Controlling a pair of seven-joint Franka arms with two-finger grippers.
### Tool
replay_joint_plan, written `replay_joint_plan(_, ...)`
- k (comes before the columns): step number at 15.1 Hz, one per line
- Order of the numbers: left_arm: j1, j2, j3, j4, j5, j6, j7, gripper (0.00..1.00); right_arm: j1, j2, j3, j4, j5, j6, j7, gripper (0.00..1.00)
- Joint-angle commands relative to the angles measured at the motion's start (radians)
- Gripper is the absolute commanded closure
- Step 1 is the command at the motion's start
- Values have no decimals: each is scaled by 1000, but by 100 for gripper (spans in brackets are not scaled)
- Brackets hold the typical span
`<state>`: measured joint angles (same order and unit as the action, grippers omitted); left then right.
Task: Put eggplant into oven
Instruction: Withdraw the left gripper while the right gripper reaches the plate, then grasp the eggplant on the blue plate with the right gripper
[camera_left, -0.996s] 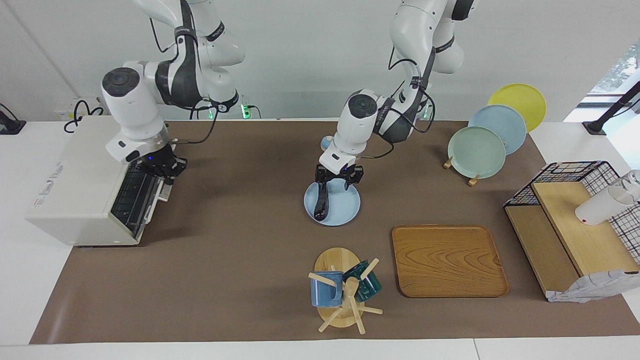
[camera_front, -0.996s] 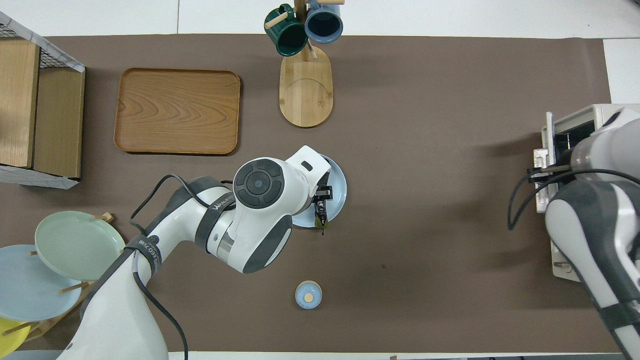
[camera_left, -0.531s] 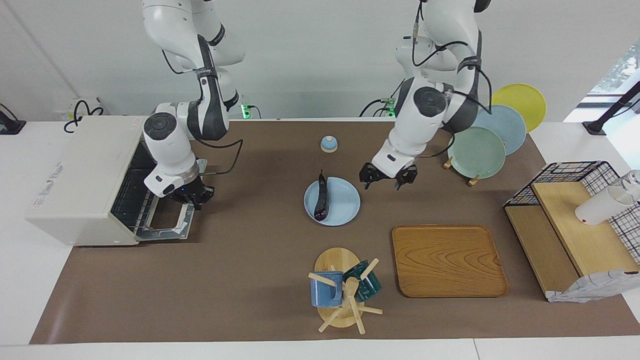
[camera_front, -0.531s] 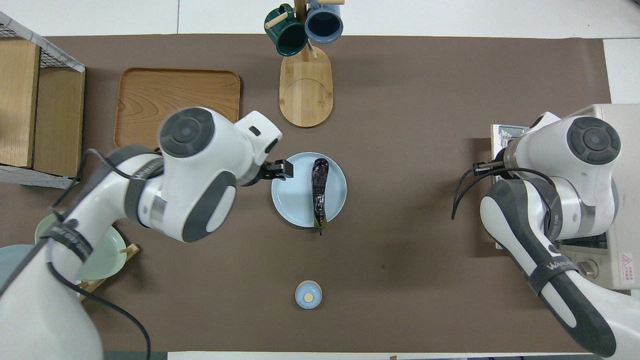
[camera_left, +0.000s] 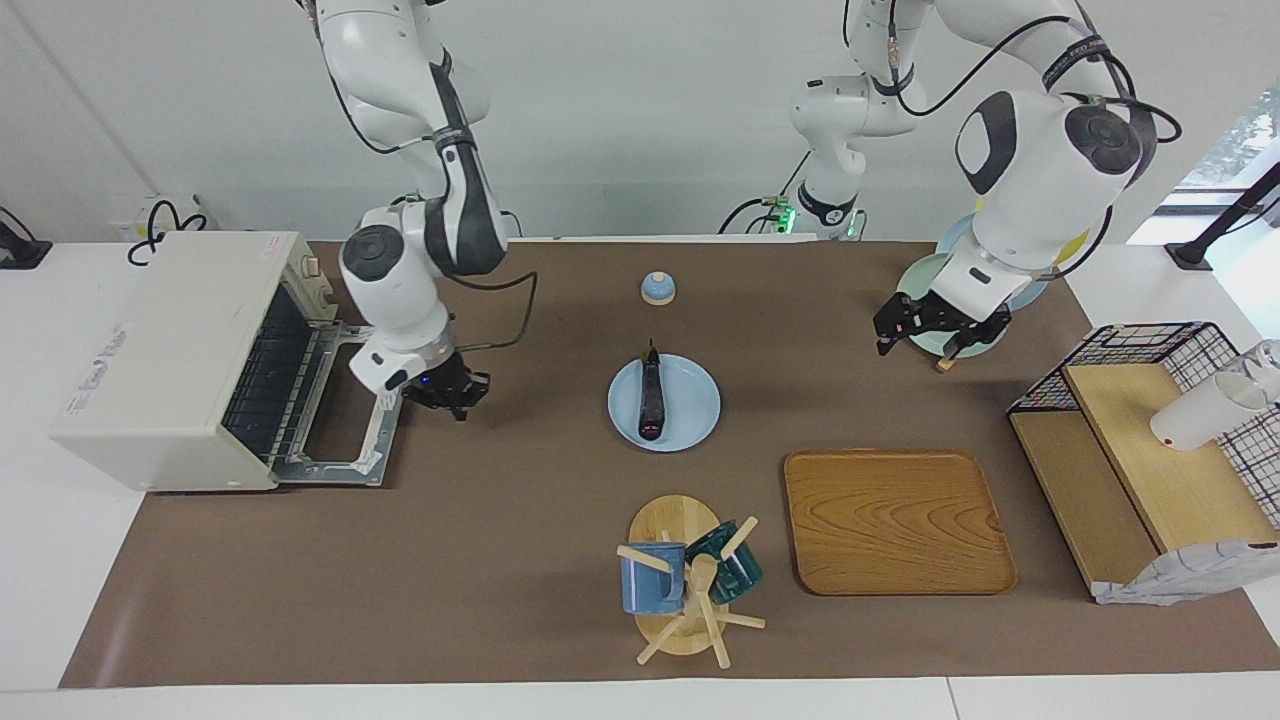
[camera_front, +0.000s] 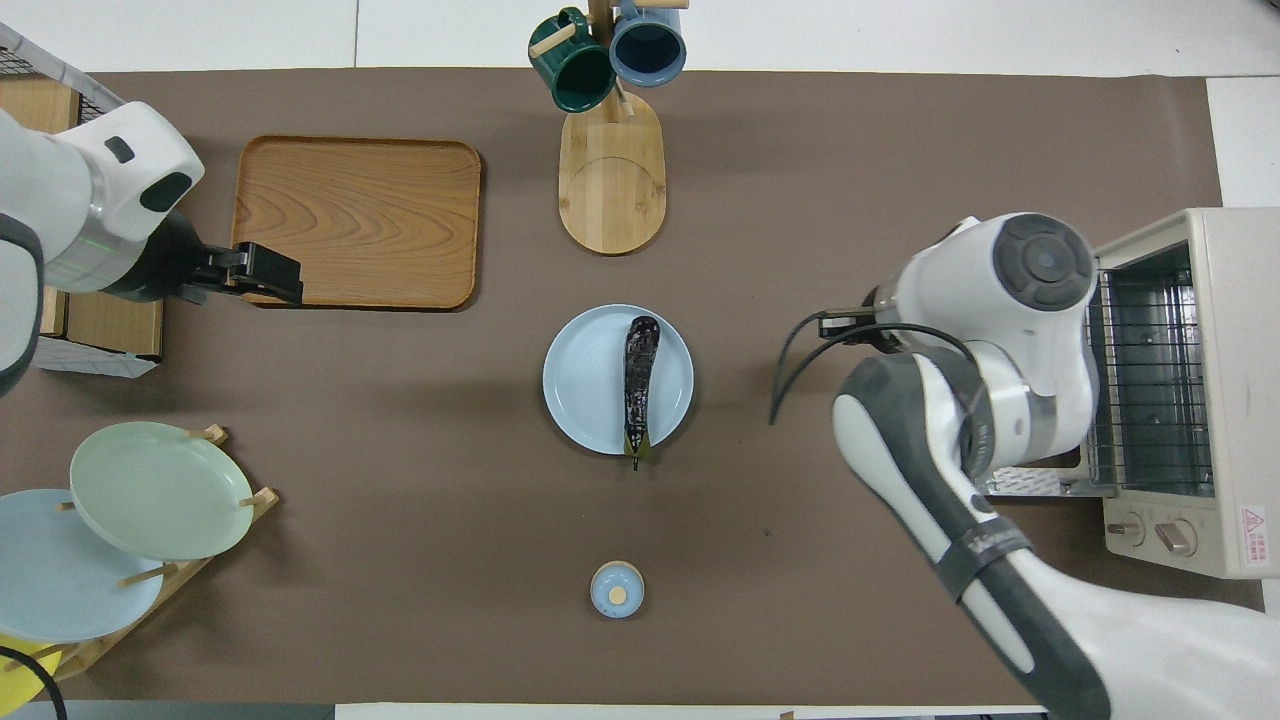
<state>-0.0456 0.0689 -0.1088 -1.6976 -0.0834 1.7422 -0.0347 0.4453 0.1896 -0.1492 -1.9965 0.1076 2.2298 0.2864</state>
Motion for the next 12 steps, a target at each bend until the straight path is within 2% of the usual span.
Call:
replay_joint_plan(1,7,-75,-9,-16,28,-81,6,0,160,51,-4,142,3,-45,193,100)
replay_joint_plan(3,6,-109,-9,-24,62,-118,6,0,297,159,-6,319,-15,-105,329,100)
replay_joint_plan(5,7,-127,-11,-37,65,-132,6,0,354,355,-3,608,-25,-208,495,100)
replay_joint_plan(6,7,-127,-11,-37,65,-129,4,0,378,428,-3,715,-26,-228,517,98)
replay_joint_plan(7,7,-126,-11,-33,65,-130,1,0,392,470,-3,770,-32,-229,522,88)
replay_joint_plan(8,6,-123,-11,-27,65,-136,1,0,394,478,-1,769,-31,-208,524,79)
replay_joint_plan(10,4,-124,-9,-24,67,-154,1,0,436,499,-1,754,-61,-121,522,75)
replay_joint_plan(12,6,-124,-9,-24,65,-156,-4,0,444,496,0,700,-110,-90,517,68)
